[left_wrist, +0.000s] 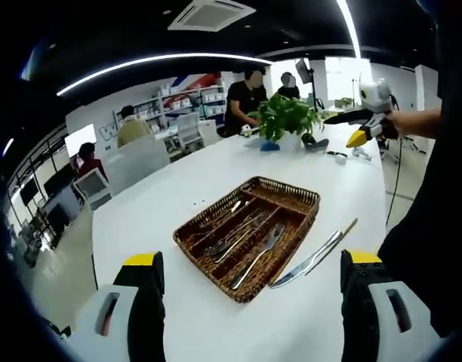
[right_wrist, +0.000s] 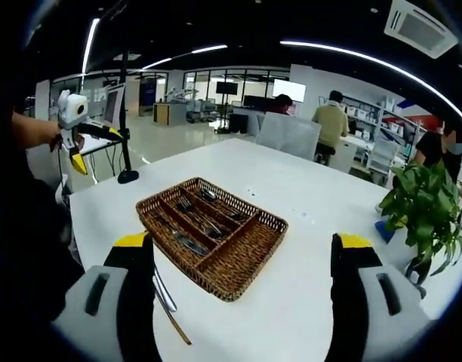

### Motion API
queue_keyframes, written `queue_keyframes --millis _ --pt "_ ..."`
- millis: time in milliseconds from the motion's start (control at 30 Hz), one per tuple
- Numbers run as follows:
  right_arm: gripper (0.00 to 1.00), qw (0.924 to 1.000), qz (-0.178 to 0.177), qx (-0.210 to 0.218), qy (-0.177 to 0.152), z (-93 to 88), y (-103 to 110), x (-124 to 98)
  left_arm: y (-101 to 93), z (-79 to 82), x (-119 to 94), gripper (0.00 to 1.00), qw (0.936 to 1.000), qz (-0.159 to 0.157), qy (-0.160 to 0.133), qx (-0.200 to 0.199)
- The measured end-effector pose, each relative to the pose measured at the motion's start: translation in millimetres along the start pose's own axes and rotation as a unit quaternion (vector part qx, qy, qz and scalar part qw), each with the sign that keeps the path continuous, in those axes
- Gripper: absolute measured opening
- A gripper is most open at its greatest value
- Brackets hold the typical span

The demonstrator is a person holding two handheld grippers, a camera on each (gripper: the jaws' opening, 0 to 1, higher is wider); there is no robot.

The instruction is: Arrange the knives, forks, and spoons in their matching storage slots by inserting each utensil handle-first until every utensil is classified and aligned in the correct compartment

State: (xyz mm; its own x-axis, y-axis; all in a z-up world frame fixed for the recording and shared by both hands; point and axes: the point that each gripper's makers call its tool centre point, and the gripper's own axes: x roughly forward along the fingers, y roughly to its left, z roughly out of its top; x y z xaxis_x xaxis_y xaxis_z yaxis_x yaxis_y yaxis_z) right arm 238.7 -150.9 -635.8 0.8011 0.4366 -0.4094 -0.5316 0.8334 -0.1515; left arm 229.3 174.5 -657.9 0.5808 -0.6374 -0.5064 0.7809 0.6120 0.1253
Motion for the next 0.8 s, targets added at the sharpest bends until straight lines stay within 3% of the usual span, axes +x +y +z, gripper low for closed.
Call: queue_keyframes --millis 467,667,733,800 --pt "1.00 0.9999 0.000 0.011 -0.004 -7.4 3.1 -2.7 -10.4 -2.2 25.3 0.95 0.9943 -0.057 0.047 0.078" --pt "1.00 0.9999 -0.004 0.013 -0.004 -9.4 -0.9 -5.9 -21.6 -9.5 39.2 0.91 0.9876 -0.094 0.068 0.106" --pt "1.00 0.9999 -0.004 0.011 -0.003 -9.3 -1.2 -6.6 -30.5 -12.3 43.4 0.89 0.9826 -0.122 0.072 0.120" --pt "1.00 0.9999 -0.004 0.009 -0.004 -8.8 -1.2 -7.4 -32.5 -17.5 49.4 0.90 0.9791 -0.128 0.083 0.134"
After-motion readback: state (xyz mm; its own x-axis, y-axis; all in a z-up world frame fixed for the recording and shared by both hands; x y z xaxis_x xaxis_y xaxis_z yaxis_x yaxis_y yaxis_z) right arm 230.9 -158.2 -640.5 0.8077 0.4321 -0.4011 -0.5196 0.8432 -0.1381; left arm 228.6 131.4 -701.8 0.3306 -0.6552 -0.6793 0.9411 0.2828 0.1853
